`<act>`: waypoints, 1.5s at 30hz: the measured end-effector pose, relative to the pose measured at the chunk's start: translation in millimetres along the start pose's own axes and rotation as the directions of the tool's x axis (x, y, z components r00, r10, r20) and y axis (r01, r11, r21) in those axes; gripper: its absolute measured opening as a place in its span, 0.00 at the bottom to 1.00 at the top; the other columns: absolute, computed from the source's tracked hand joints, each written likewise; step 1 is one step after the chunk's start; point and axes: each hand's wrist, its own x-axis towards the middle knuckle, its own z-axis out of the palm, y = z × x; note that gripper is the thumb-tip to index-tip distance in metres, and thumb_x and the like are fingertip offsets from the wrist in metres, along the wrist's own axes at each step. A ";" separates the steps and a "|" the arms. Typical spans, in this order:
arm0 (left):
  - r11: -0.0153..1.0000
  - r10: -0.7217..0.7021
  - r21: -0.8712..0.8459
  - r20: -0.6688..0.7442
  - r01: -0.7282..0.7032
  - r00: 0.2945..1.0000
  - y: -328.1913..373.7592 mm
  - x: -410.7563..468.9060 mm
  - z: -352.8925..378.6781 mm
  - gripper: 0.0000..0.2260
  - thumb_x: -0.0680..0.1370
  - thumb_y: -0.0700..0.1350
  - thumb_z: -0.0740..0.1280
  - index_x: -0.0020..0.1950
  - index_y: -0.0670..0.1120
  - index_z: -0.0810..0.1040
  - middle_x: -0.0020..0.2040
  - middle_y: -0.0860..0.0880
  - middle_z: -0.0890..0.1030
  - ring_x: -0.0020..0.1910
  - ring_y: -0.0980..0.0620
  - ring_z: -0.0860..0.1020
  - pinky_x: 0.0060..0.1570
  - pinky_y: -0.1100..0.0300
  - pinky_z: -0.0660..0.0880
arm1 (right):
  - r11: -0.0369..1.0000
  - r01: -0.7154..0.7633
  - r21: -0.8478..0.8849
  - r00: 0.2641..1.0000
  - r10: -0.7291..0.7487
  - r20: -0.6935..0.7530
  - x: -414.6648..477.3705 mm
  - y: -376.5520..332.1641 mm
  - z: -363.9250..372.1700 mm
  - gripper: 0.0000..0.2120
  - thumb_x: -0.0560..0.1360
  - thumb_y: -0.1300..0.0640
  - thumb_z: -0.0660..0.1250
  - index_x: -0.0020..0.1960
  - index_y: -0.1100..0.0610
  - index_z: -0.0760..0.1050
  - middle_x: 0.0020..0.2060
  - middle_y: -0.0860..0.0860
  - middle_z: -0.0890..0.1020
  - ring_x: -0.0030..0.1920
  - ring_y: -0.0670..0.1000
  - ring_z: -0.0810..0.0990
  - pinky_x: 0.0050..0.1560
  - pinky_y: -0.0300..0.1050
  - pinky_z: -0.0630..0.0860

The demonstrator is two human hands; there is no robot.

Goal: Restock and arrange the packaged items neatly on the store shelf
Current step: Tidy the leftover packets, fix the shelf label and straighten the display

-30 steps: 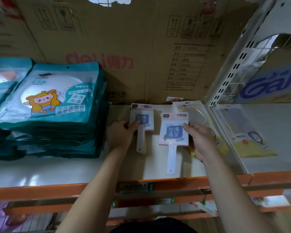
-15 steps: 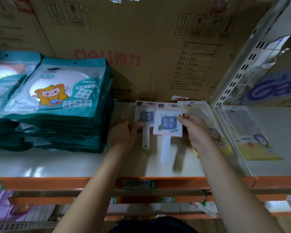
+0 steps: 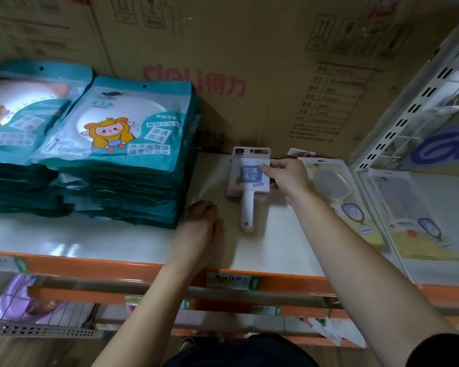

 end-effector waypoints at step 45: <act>0.842 0.537 -0.047 0.143 -0.537 0.831 324.4 -19.4 124.4 0.17 0.81 0.52 0.57 0.69 0.50 0.71 0.66 0.49 0.74 0.67 0.47 0.69 0.67 0.50 0.61 | 0.911 0.012 -0.412 0.836 -0.236 -0.496 -172.2 156.6 -322.7 0.12 0.77 0.60 0.66 0.60 0.57 0.79 0.54 0.54 0.82 0.52 0.51 0.80 0.53 0.39 0.72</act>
